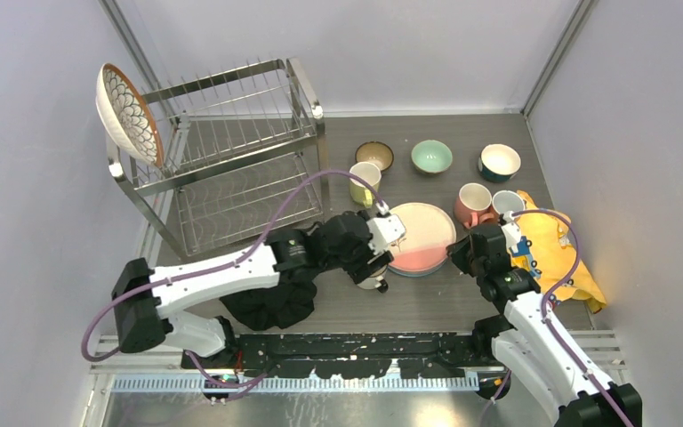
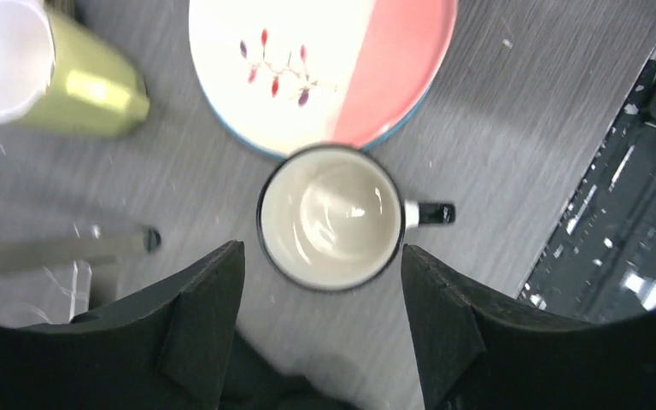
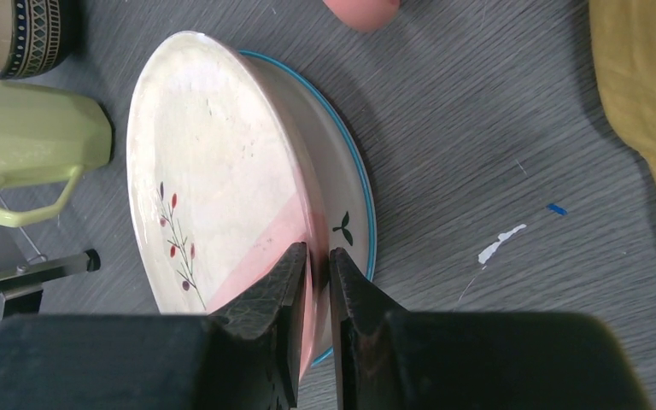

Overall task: Load the mixed dishes into the dish rack
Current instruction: Pick up the plate at the center of the board.

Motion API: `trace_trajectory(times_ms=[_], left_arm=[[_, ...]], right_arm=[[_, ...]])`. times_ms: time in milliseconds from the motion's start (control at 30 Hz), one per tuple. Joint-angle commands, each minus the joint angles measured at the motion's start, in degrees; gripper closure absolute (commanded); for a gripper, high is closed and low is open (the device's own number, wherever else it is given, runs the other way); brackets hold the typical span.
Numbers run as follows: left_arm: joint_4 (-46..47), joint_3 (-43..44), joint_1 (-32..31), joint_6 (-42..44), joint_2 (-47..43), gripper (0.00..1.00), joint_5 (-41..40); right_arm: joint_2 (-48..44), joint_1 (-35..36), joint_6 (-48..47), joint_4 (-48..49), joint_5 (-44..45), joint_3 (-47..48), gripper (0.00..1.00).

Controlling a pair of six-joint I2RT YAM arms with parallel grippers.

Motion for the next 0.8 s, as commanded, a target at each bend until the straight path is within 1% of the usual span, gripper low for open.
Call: trace_trajectory(times_ms=[0,100,200,333,467,767], left_arm=[[18.99,-2.26,-4.35,14.39,2.98,0.32,-4.76],[33.44,-5.74,-7.89,21.44,6.18,0.31,-5.86],[42.4,-7.47,-9.69,25.9,10.02,0.29,-6.46],[46.18,-6.37,-10.39,28.06,15.75,0.28,-6.75],[52.62,-7.29,-10.76,31.93,20.35,0.27,-8.14],[55.0,-4.99,-10.82,38.07,28.91,0.26,-9.7]], right_arm=[[-1.38,0.08,2.08,4.88,-3.06,0.7,0.79],[-1.93,0.02,2.89,4.93,-3.3,0.46,0.8],[-2.34,0.01,3.81,5.45,-3.6,0.09,0.8],[-2.01,0.05,5.07,5.93,-5.01,0.24,0.8],[-1.96,0.01,6.26,6.2,-6.05,0.39,0.81],[-2.43,0.06,7.94,6.55,-8.02,0.5,0.81]])
